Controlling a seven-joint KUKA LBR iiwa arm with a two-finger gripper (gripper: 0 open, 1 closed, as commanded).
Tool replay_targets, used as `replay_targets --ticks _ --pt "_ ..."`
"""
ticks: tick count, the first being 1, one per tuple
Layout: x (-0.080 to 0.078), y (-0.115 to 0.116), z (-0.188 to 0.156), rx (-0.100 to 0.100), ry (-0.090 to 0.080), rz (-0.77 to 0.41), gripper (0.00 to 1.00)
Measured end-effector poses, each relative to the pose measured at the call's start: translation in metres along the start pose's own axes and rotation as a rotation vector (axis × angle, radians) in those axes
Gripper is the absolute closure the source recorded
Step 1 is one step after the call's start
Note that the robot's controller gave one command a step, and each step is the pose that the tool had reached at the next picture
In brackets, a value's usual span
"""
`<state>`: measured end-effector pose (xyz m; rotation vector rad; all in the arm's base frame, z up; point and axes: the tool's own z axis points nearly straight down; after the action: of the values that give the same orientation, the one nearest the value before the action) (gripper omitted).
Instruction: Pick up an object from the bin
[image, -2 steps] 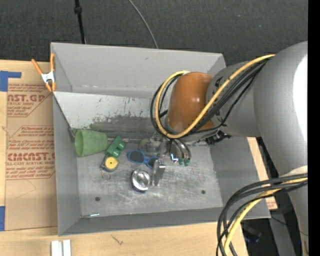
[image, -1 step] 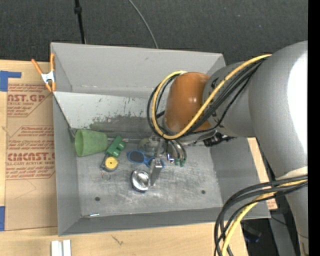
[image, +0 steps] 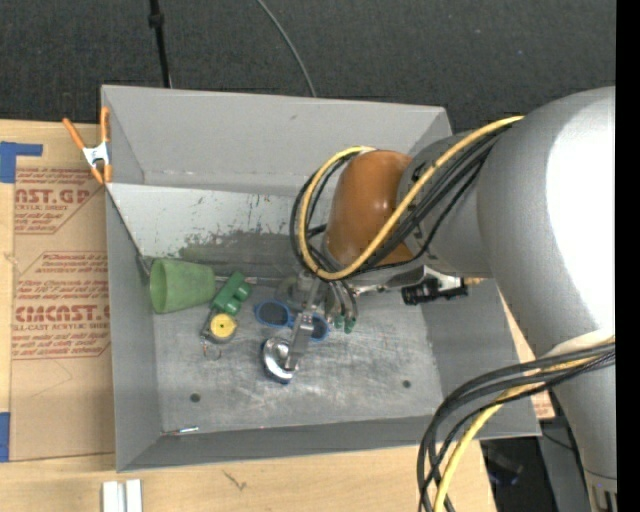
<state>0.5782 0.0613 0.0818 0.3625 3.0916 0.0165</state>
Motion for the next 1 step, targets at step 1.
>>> replay_targets --ticks 1 --pt "0.0027 0.0074 0.0003 0.003 0.0 0.199 0.0"
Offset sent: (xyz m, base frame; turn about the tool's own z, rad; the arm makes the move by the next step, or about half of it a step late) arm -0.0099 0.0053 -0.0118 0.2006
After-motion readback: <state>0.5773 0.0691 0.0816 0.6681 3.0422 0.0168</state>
